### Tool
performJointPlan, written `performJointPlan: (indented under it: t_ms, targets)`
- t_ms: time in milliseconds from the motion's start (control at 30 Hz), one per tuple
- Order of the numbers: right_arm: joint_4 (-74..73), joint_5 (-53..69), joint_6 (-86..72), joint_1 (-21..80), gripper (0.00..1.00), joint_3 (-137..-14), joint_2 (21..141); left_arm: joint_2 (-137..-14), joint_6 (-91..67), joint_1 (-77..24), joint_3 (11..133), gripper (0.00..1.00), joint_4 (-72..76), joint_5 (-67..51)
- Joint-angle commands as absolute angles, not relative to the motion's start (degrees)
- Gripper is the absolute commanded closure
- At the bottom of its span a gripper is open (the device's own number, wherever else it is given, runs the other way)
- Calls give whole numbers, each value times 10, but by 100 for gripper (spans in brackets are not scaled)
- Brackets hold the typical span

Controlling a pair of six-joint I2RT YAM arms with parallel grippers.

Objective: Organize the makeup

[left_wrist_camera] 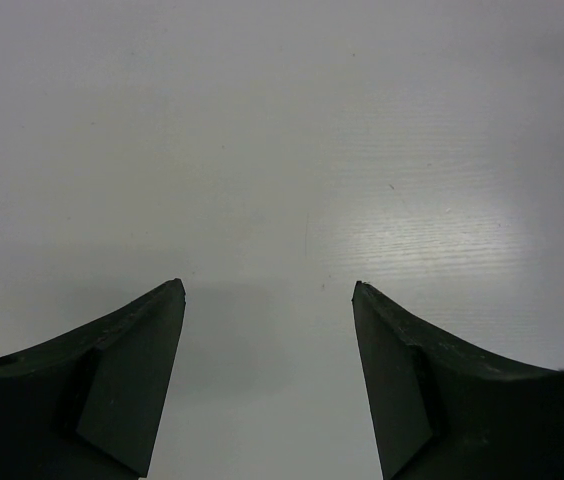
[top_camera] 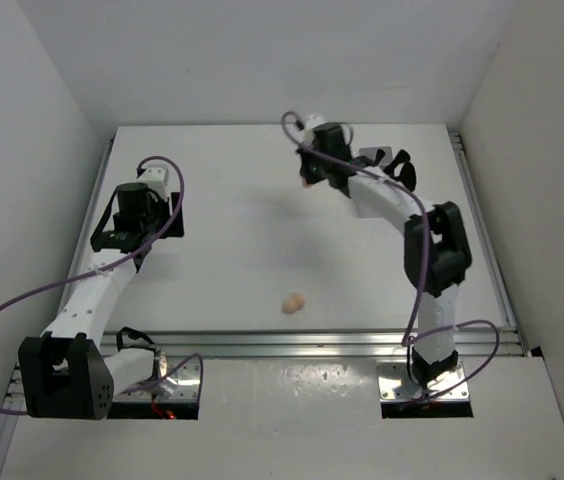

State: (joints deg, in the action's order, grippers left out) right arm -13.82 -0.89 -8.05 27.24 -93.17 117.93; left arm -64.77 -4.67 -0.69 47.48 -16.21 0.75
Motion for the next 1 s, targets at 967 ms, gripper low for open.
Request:
performJointPlan:
  t_ms: [967]
  targets:
    - [367, -96, -166, 75, 100, -705, 1128, -696, -25, 7, 502, 26, -139, 13]
